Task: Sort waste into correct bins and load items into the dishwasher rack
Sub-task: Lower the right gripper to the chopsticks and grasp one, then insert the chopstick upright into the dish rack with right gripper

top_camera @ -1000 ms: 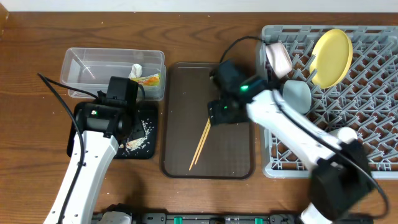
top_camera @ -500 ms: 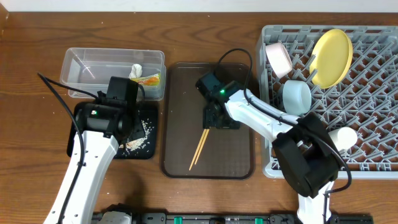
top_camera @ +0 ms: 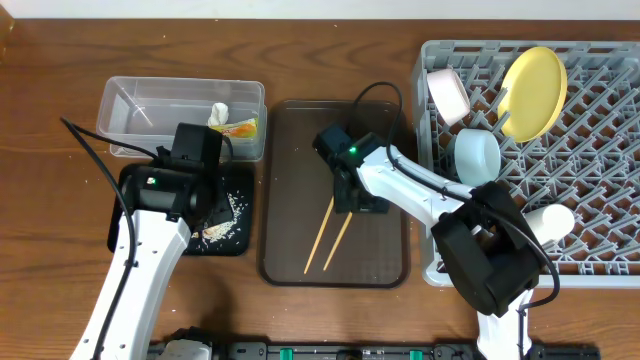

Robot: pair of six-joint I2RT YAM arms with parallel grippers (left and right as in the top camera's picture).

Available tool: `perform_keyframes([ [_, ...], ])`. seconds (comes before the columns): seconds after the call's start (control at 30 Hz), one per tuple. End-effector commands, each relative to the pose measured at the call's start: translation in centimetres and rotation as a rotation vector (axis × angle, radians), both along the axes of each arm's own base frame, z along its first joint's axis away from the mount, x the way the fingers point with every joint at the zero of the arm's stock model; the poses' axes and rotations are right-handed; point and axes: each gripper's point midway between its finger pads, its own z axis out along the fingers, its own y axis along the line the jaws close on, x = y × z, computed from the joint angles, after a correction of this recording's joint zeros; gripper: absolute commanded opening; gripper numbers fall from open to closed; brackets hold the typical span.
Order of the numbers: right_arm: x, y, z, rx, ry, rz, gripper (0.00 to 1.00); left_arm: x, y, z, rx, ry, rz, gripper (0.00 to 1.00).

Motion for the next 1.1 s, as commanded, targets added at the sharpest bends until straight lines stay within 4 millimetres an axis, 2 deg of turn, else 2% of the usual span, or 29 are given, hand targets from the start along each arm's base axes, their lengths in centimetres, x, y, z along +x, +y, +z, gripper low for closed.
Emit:
perform_keyframes([
  [0.0, 0.0, -0.2, -0.3, -0.021, -0.007, -0.011, 0.40, -0.1, 0.3, -0.2, 0.010, 0.008, 0.019, 0.64],
  [0.1, 0.0, -0.2, -0.3, -0.019, -0.005, -0.011, 0.23, -0.1, 0.3, -0.2, 0.010, 0.008, 0.019, 0.64],
  [0.27, -0.1, -0.2, -0.3, -0.019, 0.001, -0.010, 0.11, -0.2, 0.3, -0.2, 0.010, 0.010, 0.019, 0.64],
  [0.53, -0.5, 0.1, -0.3, -0.001, 0.020, -0.010, 0.01, -0.2, 0.3, -0.2, 0.010, 0.010, 0.019, 0.64],
  [0.77, -0.6, 0.5, -0.1, 0.023, 0.027, 0.006, 0.01, -0.2, 0.3, -0.2, 0.010, 0.010, 0.019, 0.64],
  [0.9, 0.1, 0.3, 2.1, 0.056, -0.005, 0.066, 0.01, -0.2, 0.3, -0.2, 0.010, 0.010, 0.019, 0.64],
  [1.07, 1.8, -1.3, 7.6, 0.132, -0.111, 0.120, 0.01, -0.2, 0.3, -0.2, 0.010, 0.010, 0.019, 0.64],
])
